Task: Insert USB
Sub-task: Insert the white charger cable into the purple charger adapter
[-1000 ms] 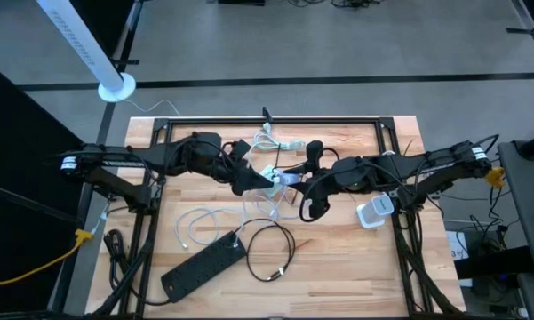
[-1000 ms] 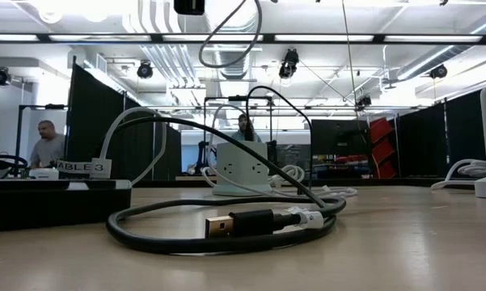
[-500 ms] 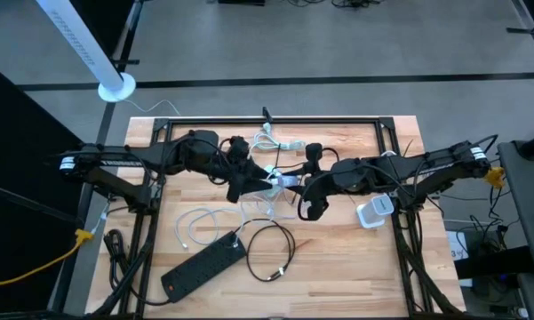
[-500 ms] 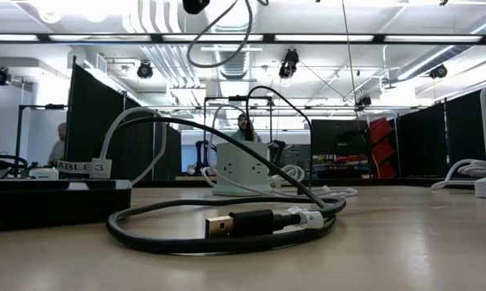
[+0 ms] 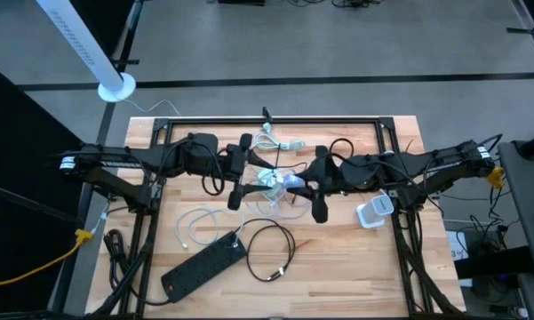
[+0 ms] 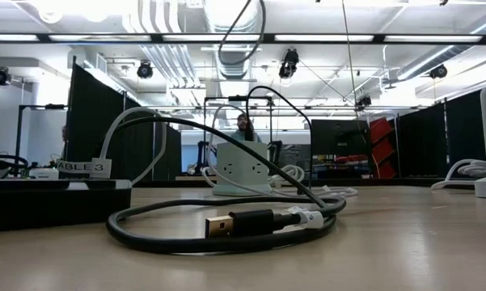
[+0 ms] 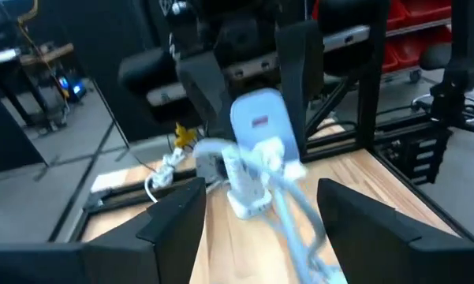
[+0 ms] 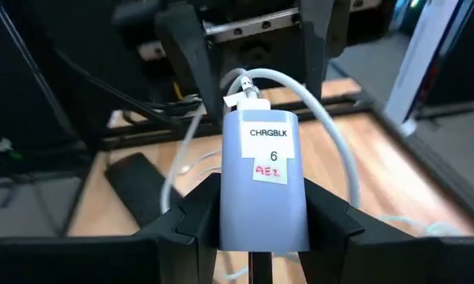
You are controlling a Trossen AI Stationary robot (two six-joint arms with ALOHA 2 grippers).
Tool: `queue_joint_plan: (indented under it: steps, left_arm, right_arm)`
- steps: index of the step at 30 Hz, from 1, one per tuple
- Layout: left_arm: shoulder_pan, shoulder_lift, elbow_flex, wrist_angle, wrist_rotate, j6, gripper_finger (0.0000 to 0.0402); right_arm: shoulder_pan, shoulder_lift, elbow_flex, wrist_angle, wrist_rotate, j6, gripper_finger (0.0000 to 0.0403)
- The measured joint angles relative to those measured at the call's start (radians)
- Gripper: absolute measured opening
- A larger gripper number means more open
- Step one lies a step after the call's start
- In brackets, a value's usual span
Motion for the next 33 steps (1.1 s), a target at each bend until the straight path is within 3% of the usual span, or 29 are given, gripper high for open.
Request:
queue_joint_plan:
  steps: [4,9,15,21,26,33]
  left_arm:
    - [0.001,0.019,0.000,0.034,0.002,0.028,0.0225]
    - [0.001,0.047,0.000,0.090,0.082,-0.004,0.0226]
    - [0.002,0.070,0.000,0.078,0.088,-0.077,0.0233]
    - [0.013,-0.014,0.002,0.054,0.046,-0.084,0.0218]
    - [0.016,-0.030,0.002,0.004,0.025,-0.100,0.0179]
    - [0.010,0.011,0.002,-0.011,0.042,-0.153,0.0080]
  right_arm:
    - [0.002,0.001,0.000,-0.009,0.003,0.059,0.0116]
    - [0.002,0.002,0.000,-0.037,0.024,0.089,0.0116]
    - [0.013,0.002,-0.001,-0.042,0.030,-0.011,0.0116]
    - [0.026,0.002,-0.001,-0.043,0.029,-0.097,0.0116]
    - [0.026,0.002,-0.001,-0.044,0.029,-0.105,0.0116]
    - [0.026,0.002,-0.001,-0.062,0.026,-0.117,0.0116]
